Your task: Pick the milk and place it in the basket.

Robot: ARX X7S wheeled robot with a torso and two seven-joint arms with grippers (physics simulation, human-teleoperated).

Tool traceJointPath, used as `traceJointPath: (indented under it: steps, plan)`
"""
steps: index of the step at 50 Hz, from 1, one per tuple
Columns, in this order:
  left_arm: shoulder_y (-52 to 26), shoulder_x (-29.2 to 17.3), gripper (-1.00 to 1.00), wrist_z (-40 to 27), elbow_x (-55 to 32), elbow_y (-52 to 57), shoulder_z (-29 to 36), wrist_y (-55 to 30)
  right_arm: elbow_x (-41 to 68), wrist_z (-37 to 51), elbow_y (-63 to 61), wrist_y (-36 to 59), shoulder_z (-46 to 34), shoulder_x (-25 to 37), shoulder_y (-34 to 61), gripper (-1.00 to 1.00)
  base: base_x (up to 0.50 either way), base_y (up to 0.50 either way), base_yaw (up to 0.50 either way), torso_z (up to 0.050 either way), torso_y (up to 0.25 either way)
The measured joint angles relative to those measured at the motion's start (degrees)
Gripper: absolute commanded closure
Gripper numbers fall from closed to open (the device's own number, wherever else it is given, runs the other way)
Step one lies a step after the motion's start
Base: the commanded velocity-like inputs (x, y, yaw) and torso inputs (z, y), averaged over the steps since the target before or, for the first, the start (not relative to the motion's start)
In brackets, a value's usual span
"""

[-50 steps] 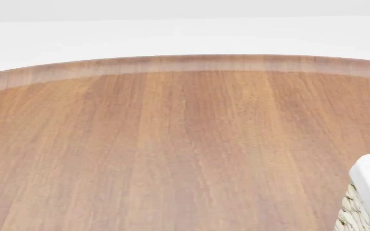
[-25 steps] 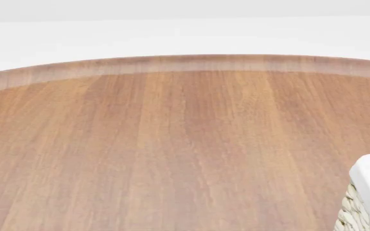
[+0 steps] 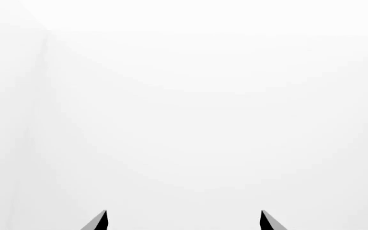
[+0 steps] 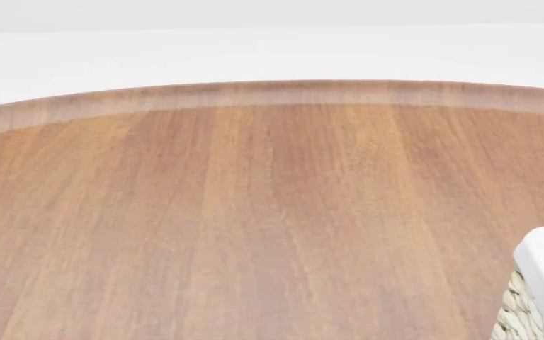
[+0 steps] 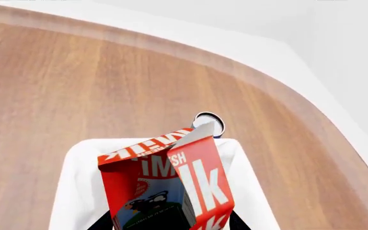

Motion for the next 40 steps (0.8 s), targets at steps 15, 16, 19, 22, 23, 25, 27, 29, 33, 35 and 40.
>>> traceJointPath:
  steps: [15,16,19,22,23,25,27,29,33,35,40]
  plan:
    - [-0.1,-0.1,-1.0,-0.1,-0.1,0.1,0.0,-0.1,-3.0,-1.1,7.5,-2.0,-3.3,-2.7,0.6,1.0,0.0,0.0,0.0,0.001,0.001]
    - [-0.1,-0.1,-1.0,-0.2,-0.2,0.1,0.0,-0.1,-3.4,-1.3,8.4,-2.3,-3.7,-3.1,0.6,1.0,0.0,0.0,0.0,0.0,0.0]
    - [-0.2,-0.1,-1.0,-0.2,-0.2,0.1,0.1,-0.2,-4.5,-1.9,11.1,-3.3,-4.7,-4.2,0.7,1.0,0.0,0.0,0.0,0.0,0.004]
    - [-0.3,-0.1,-1.0,-0.2,-0.2,0.1,0.2,-0.2,-5.5,-2.4,13.6,-4.2,-5.6,-5.2,0.9,1.0,0.0,0.0,0.0,0.0,0.0]
    - [-0.3,-0.1,-1.0,-0.2,-0.2,0.1,0.2,-0.2,-5.8,-2.5,14.3,-4.4,-6.0,-5.5,1.1,1.0,0.0,0.0,0.0,0.0,0.0]
    - [-0.4,-0.1,-1.0,-0.2,-0.2,0.1,0.3,-0.2,-6.4,-2.9,15.8,-4.9,-6.6,-6.1,1.4,1.0,0.0,0.0,0.0,0.0,0.0]
    - [-0.4,0.0,-1.0,-0.2,-0.2,0.0,0.3,-0.2,-7.0,-3.2,17.2,-5.3,-7.3,-6.7,1.9,1.0,0.0,0.0,0.0,0.005,0.005]
    - [-0.5,0.0,-1.0,-0.2,-0.3,0.0,0.3,-0.2,-7.5,-3.5,18.5,-5.6,-7.9,-7.3,2.4,1.0,0.0,0.0,0.0,0.0,0.0]
    - [-0.4,0.0,-1.0,-0.3,-0.3,-0.2,0.2,-0.1,-8.4,-4.0,20.3,-6.1,-8.9,-8.2,3.1,1.0,0.0,0.0,0.0,0.0,0.0]
    - [-0.3,0.1,-1.0,-0.3,-0.4,-0.2,0.1,0.0,-8.7,-4.2,21.0,-6.3,-9.3,-8.5,3.4,1.0,0.0,0.0,0.0,0.0,0.005]
    - [-0.1,0.1,-1.0,-0.4,-0.3,-0.3,0.1,0.3,-9.1,-4.5,22.0,-6.6,-9.8,-9.0,3.6,1.0,0.0,0.0,0.0,0.0,0.0]
